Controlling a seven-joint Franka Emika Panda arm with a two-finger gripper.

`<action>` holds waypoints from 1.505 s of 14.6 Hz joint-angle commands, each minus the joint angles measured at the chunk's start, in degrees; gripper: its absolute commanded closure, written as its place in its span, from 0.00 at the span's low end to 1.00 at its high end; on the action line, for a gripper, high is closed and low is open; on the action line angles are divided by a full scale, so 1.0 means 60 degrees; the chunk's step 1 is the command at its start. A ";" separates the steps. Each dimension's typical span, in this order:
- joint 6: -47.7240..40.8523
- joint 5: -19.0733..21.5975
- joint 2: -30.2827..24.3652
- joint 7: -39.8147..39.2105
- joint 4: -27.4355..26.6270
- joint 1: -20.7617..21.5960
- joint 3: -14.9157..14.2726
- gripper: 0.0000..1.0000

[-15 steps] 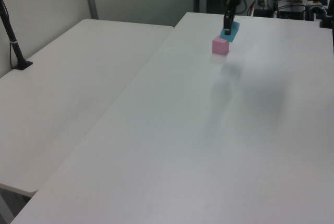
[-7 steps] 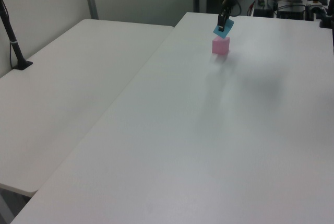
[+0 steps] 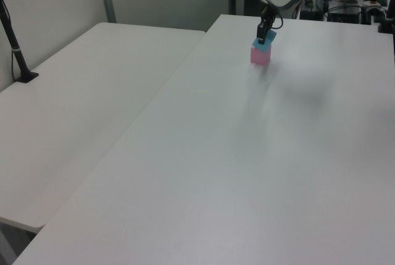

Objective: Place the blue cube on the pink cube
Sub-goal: 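Lower the light-blue cube onto the pink cube's top face, then open the gripper and raise it away from the stacked cubes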

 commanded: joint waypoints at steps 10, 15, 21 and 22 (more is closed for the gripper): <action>0.0887 0.1145 0.0121 0.0283 0.0030 0.0007 -0.0545 0.00; -0.0570 0.1013 -0.2434 0.1045 -0.1503 0.0753 -0.0502 0.00; -0.5115 0.0341 -0.5308 0.1308 -0.2310 0.1734 0.0008 0.00; -0.5322 0.0180 -0.5691 0.1599 -0.2575 0.1765 0.0287 0.00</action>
